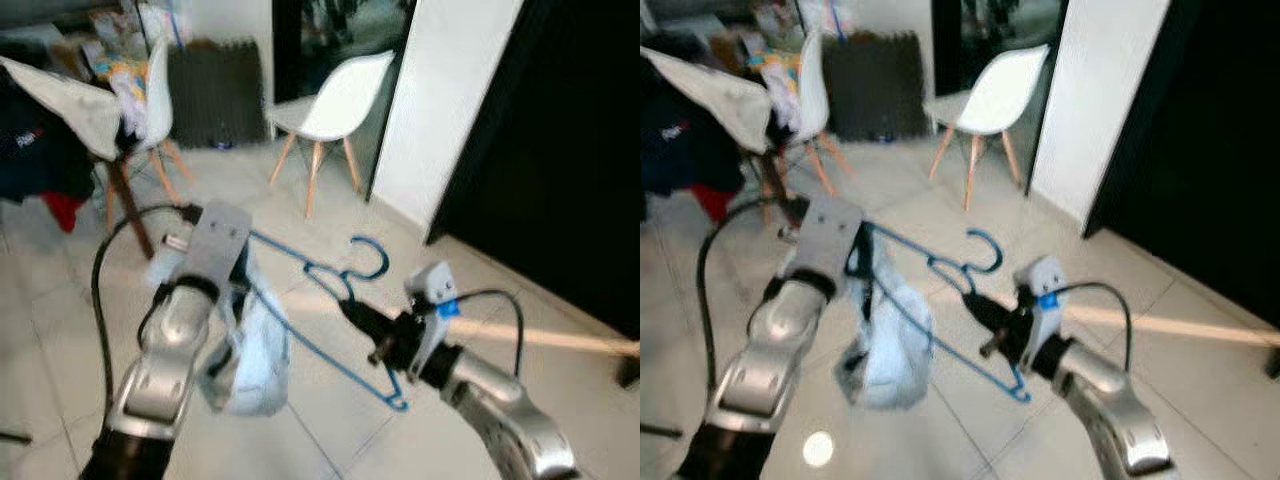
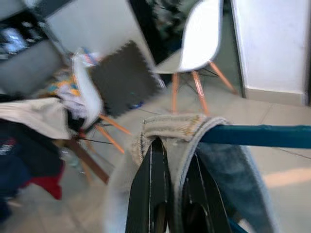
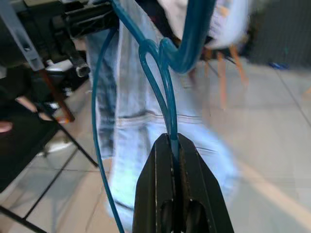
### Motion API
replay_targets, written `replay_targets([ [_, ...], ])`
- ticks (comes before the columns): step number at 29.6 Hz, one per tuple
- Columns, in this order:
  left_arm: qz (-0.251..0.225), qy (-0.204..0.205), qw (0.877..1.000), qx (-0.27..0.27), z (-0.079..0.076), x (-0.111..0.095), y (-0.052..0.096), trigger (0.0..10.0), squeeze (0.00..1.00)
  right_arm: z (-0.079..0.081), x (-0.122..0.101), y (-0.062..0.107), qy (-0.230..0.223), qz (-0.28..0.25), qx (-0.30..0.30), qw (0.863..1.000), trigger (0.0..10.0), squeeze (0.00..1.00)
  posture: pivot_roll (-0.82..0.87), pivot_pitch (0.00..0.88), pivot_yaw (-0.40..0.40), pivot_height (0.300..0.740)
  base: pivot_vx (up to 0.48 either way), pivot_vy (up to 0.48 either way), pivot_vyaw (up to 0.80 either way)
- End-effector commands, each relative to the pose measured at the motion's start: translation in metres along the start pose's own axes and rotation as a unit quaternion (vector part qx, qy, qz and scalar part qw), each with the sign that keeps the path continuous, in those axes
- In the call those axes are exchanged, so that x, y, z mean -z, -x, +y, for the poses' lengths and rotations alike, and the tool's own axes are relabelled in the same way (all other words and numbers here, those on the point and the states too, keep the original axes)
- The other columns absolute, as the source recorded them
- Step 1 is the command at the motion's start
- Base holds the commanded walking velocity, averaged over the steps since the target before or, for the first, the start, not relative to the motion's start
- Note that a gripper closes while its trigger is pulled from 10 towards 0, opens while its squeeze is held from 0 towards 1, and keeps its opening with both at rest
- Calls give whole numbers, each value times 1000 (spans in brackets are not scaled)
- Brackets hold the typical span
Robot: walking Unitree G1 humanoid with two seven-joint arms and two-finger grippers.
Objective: Hang hanger
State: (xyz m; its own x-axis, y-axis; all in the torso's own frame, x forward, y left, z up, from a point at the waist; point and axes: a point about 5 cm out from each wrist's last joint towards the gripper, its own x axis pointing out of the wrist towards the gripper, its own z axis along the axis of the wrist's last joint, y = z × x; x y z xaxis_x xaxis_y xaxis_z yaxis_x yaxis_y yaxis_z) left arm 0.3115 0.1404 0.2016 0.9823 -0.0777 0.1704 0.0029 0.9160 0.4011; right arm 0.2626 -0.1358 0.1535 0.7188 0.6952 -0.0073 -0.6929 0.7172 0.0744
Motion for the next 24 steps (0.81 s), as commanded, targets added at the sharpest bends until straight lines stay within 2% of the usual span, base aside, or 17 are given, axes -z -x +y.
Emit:
replay_targets([
  [1, -10, -7, 999, -33, 16, -1, -1, 10000, 0, -3, 0, 2, 0, -2, 12, 1000, 10000, 0, -17, 95, -41, 740, 450, 0, 788],
  [13, -19, -4, 999, -31, 13, -5, -3, 10000, 0, -1, 0, 2, 3, -3, 8, 1000, 10000, 0, -16, 96, -36, 740, 449, 0, 785],
  [24, -45, -9, 998, -39, 22, -19, -9, 10000, 0, -1, -5, 0, -1, -18, 11, 1000, 10000, 0, -14, 93, -37, 740, 450, 0, 786],
])
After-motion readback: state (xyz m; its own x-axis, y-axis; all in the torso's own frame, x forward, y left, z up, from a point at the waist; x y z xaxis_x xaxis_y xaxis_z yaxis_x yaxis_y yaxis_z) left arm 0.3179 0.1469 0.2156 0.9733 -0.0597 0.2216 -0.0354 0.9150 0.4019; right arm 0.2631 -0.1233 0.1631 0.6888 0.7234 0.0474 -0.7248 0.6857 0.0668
